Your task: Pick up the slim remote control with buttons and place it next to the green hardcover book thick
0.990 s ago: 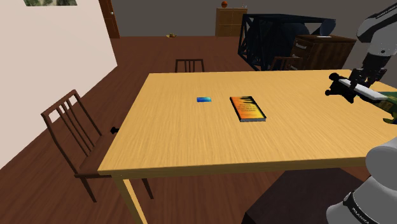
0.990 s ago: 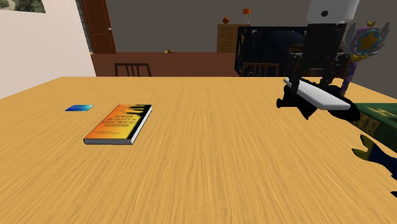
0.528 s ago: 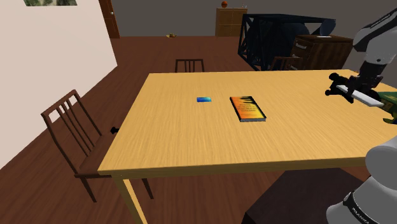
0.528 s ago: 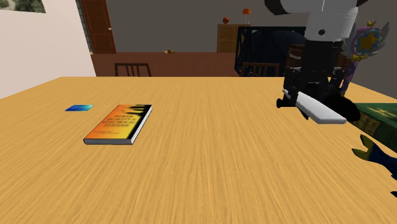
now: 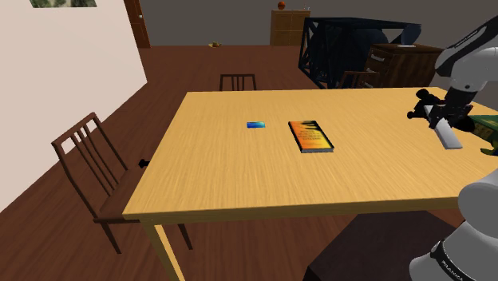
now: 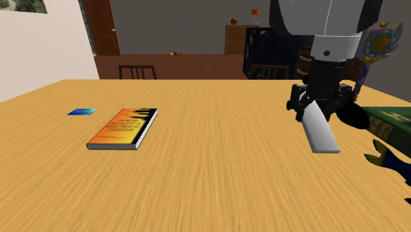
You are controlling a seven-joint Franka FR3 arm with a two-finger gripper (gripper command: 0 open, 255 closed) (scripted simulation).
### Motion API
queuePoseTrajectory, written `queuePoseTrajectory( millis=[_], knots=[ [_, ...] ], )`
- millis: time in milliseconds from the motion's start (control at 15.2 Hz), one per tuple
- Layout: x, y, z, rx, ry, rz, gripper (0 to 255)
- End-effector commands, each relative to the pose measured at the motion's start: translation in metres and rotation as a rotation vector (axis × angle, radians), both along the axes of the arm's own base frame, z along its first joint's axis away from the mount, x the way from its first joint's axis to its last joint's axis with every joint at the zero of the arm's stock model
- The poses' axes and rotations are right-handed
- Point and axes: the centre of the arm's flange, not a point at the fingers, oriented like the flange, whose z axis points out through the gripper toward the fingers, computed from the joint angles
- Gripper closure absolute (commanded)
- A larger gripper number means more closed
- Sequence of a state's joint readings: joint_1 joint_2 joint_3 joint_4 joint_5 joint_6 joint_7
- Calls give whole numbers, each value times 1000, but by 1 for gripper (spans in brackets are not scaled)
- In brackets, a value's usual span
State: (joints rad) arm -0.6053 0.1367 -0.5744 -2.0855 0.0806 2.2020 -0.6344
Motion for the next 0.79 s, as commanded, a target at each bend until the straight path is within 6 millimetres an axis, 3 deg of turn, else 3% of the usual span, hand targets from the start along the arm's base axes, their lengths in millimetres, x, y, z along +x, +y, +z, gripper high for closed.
queuePoseTrajectory(
  millis=[0,198,726],
  knots=[
    [-1,1,-13,4,4,-1,255],
    [-1,1,-29,4,4,-1,255],
    [-1,1,-30,4,4,-1,255]
  ],
)
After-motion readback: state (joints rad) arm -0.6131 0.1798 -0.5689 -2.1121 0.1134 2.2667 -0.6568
